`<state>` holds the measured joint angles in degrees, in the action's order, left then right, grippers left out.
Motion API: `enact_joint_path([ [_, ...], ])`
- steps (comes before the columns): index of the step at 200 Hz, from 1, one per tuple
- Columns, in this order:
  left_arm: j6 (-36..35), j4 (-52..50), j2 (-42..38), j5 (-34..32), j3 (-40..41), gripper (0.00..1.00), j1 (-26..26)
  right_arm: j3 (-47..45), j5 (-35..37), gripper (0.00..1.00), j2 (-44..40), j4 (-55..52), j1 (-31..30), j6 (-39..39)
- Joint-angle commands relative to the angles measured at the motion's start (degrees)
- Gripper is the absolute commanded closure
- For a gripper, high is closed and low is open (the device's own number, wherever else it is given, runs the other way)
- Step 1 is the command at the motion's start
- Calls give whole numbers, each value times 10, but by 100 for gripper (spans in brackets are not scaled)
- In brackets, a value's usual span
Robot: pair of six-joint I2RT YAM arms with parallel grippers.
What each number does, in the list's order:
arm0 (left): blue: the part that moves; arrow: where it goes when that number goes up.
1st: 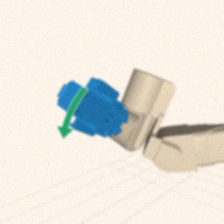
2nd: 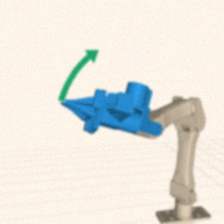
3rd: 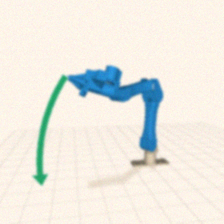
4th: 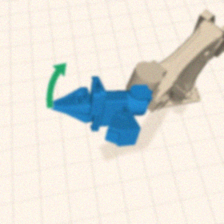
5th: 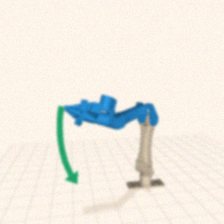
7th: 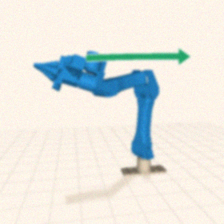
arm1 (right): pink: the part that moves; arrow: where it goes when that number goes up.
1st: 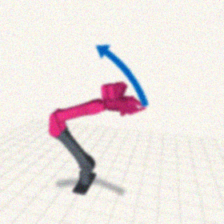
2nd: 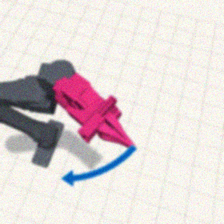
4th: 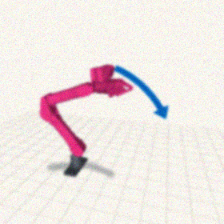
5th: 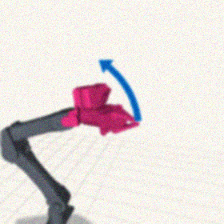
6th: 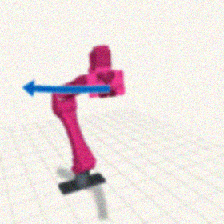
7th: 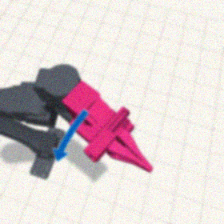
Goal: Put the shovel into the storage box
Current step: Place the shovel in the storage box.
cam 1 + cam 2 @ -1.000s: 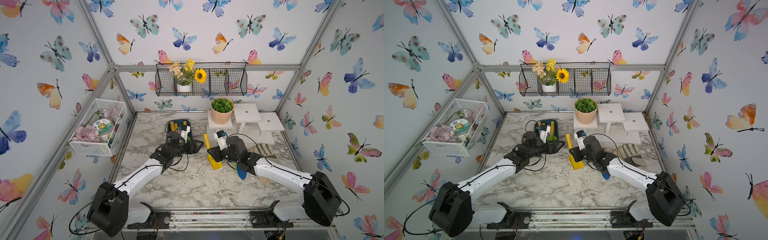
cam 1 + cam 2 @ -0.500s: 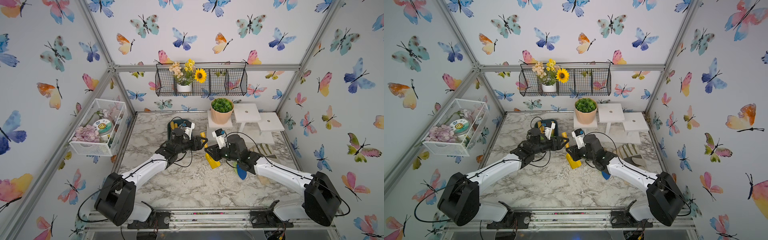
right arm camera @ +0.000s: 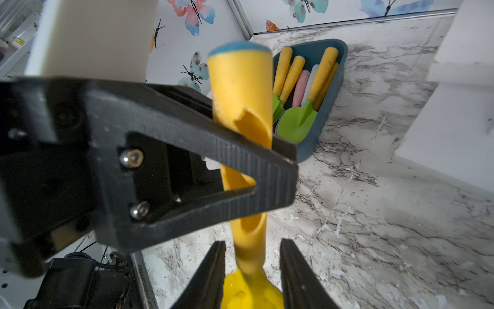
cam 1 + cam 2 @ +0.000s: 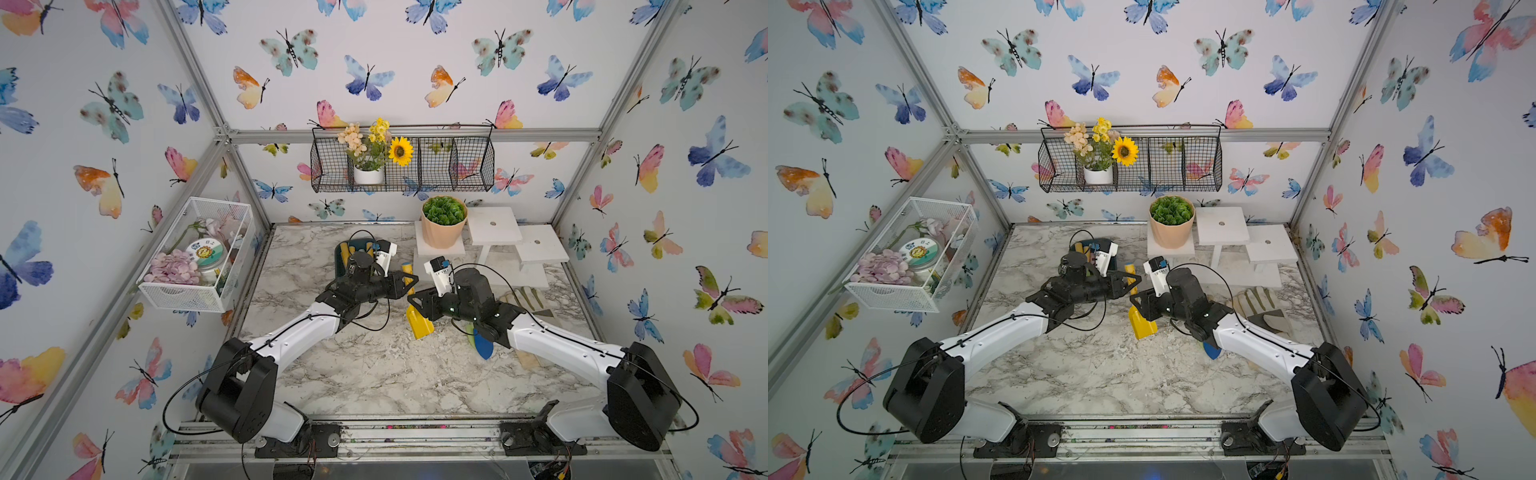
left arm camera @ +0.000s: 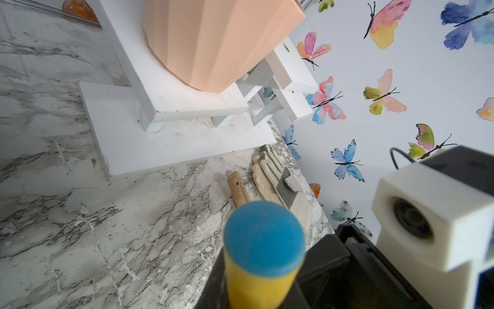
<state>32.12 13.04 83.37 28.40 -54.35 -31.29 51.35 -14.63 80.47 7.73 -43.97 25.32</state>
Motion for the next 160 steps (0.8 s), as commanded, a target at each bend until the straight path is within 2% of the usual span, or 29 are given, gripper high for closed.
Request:
enact_joint_path([
  [1, -20, -28, 3, -2, -20, 96, 26, 17, 45, 58, -7, -20, -3, -4],
  [45, -69, -90, 15, 4, -57, 95, 107, -3, 78, 56, -37, -42, -3, -12],
  [96, -132, -127, 69, 13, -117, 94, 189, -23, 84, 55, -44, -47, -3, -2],
  [136, -155, -120, 138, 40, -171, 91, 233, -32, 92, 55, -53, -51, -3, 3],
  [160, -162, -112, 182, 53, -208, 90, 242, -40, 94, 55, -57, -52, -3, 11],
])
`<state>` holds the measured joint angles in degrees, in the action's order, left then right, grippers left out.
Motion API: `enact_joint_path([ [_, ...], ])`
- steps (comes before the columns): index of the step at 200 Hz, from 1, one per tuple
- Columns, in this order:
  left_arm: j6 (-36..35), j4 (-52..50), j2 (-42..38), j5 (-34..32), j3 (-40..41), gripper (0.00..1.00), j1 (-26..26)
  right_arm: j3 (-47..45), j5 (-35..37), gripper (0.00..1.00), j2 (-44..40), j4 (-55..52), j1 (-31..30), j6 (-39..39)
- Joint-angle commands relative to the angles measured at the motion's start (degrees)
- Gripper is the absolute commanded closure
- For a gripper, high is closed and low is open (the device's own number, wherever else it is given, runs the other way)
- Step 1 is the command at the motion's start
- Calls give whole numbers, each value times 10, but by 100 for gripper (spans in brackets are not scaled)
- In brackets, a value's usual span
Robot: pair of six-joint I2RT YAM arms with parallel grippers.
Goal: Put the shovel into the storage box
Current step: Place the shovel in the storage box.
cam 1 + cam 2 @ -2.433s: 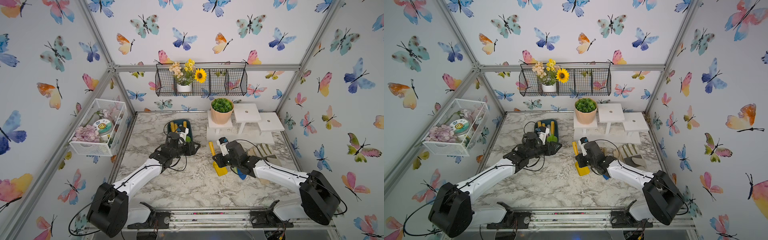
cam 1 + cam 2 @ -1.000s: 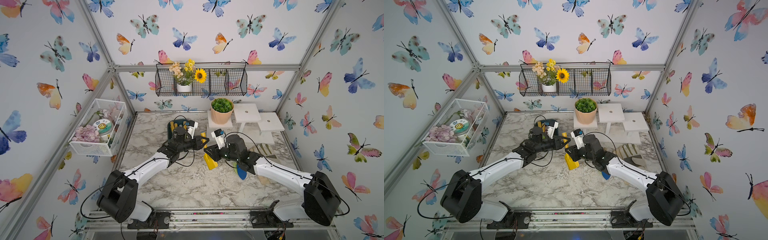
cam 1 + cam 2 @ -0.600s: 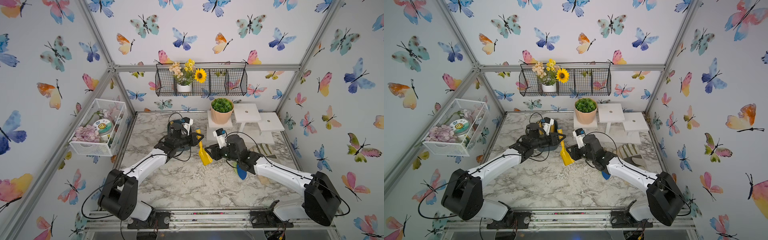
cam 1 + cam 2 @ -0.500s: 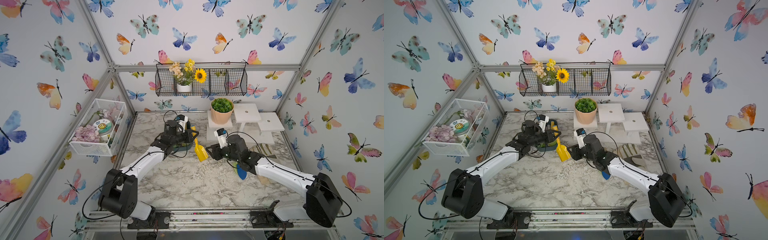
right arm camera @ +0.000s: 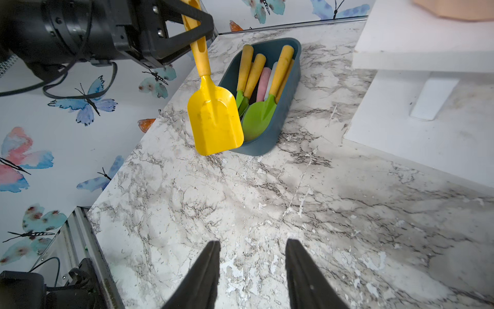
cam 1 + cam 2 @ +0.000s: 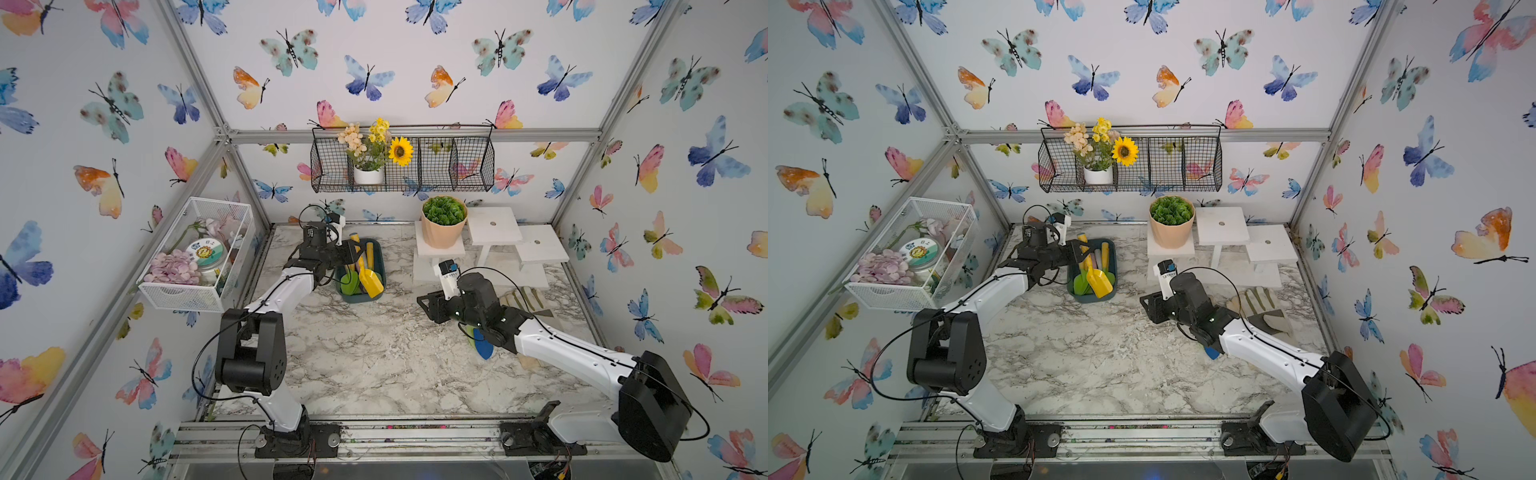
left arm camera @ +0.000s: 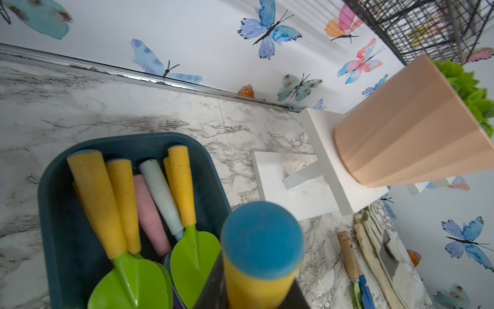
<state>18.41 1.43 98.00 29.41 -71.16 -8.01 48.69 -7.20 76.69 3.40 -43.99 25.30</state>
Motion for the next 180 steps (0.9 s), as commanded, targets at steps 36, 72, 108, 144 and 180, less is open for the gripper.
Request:
enact_joint_path([
  [36, -42, -8, 112, 79, -109, 87, 26, -25, 26, 55, -31, -14, -3, 22],
  [72, -67, -38, 186, 104, -173, 84, 32, -34, 41, 55, -49, -29, -3, 31],
  [108, -74, -52, 226, 124, -208, 78, 32, -35, 54, 55, -55, -40, -3, 36],
  [144, -76, -71, 247, 127, -227, 64, 32, -27, 54, 55, -43, -38, -3, 34],
  [180, -72, -78, 252, 121, -225, 53, 32, -15, 47, 55, -24, -35, -3, 26],
])
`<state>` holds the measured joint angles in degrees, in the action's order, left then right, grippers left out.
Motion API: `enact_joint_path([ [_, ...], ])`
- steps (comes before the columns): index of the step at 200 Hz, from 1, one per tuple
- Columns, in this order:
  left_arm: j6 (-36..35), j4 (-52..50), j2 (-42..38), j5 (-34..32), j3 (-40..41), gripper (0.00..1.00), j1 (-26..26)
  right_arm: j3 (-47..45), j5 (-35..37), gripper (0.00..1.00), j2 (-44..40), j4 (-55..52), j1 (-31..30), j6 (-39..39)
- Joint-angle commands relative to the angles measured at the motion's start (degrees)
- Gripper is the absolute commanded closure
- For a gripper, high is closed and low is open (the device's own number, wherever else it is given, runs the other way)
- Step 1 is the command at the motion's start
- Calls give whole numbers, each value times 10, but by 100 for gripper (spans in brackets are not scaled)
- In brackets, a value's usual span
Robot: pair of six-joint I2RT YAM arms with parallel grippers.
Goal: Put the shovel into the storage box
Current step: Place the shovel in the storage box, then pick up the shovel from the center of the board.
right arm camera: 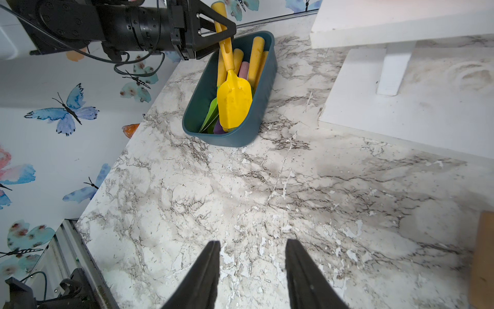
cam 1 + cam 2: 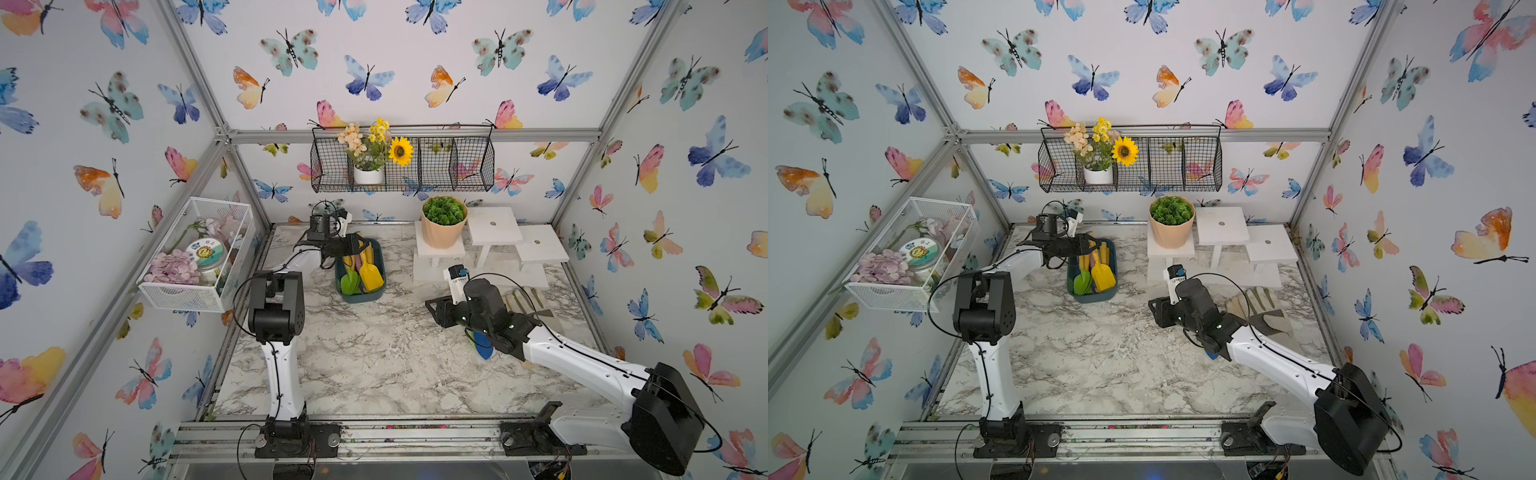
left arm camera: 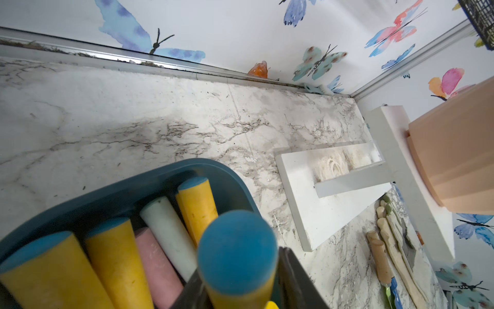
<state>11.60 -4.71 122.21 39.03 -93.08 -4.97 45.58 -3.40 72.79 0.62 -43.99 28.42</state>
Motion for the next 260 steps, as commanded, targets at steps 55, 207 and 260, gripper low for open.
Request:
enact_joint_path([
  [55, 8, -32, 3, -68, -6, 47, 4, 16, 0, 55, 26, -4, -3, -8],
  [207, 49, -1, -191, -170, 171, 42, -9, 37, 48, 55, 52, -44, -3, -11],
  [260, 67, 13, -295, -204, 284, 43, -76, 43, 89, 52, 60, -82, 2, 0],
])
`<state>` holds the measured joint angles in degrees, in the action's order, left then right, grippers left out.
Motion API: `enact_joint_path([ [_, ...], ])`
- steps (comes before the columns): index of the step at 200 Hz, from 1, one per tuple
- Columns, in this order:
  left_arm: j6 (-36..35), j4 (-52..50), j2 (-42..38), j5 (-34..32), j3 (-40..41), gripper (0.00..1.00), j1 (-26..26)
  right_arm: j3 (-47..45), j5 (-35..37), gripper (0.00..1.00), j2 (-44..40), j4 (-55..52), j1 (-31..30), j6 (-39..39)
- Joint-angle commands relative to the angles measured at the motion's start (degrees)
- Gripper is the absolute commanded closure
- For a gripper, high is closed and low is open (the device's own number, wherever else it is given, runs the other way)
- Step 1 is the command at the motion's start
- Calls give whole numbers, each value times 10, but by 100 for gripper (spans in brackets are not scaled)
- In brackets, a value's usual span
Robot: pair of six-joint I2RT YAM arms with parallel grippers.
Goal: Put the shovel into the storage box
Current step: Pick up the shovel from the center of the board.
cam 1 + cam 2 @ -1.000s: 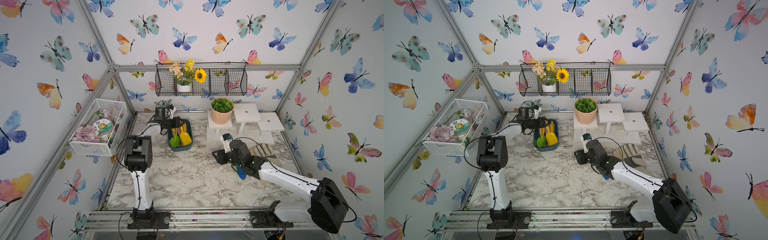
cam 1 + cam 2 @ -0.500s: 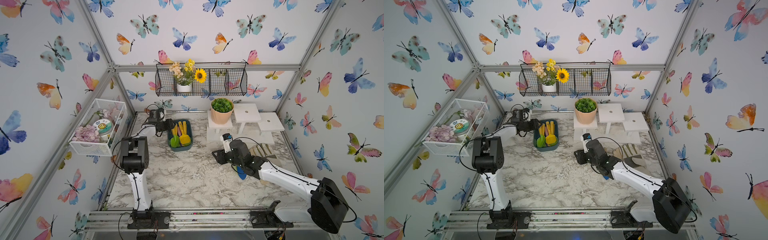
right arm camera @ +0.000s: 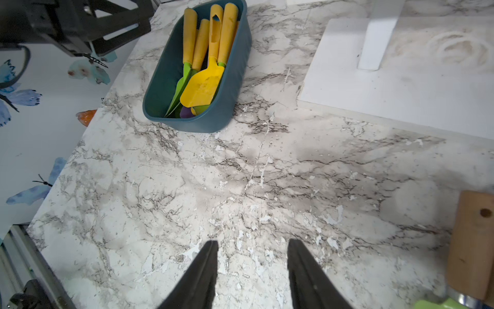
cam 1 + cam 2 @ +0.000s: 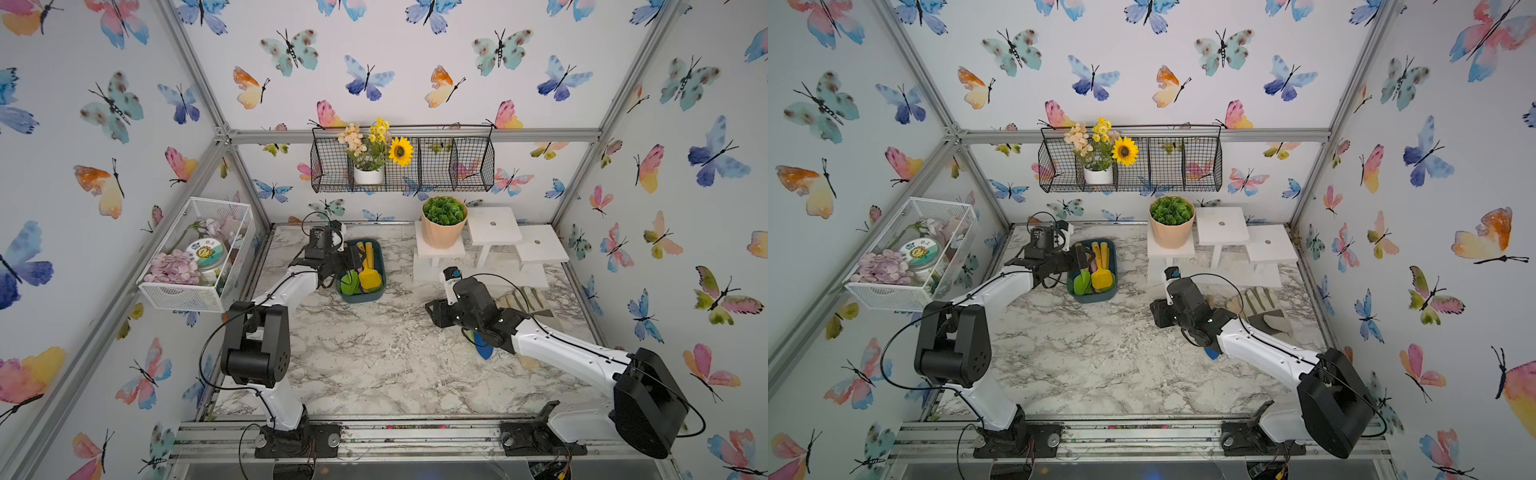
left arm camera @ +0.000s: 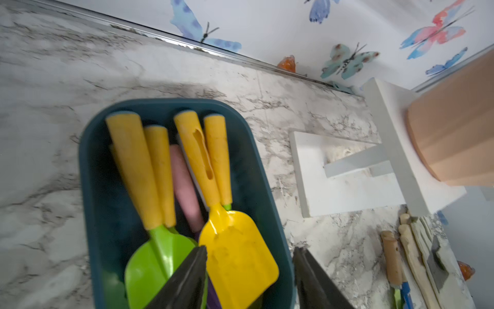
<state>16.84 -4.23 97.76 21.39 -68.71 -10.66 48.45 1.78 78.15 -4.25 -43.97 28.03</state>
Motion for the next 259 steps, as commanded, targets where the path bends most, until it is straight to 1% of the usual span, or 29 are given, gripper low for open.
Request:
enact_joint_path([
  [1, 14, 9, -52, -29, 42, 43, -20, 14, 37, 52, 6, -34, 2, 5],
  [57, 21, 11, -135, -59, 107, 43, -106, 10, 63, 50, 9, -89, 17, 38],
  [76, 18, 11, -156, -79, 124, 43, -135, 8, 71, 50, 10, -106, 24, 45],
  [96, 25, 11, -168, -76, 141, 43, -158, 3, 79, 48, 8, -119, 34, 52],
  [131, 34, 13, -180, -88, 166, 43, -200, -8, 72, 47, 8, -132, 66, 61],
  [196, 45, 15, -184, -102, 179, 44, -235, -6, 70, 48, 42, -147, 115, 61],
  [259, 43, 12, -172, -96, 175, 44, -237, 4, 75, 50, 90, -140, 144, 62],
])
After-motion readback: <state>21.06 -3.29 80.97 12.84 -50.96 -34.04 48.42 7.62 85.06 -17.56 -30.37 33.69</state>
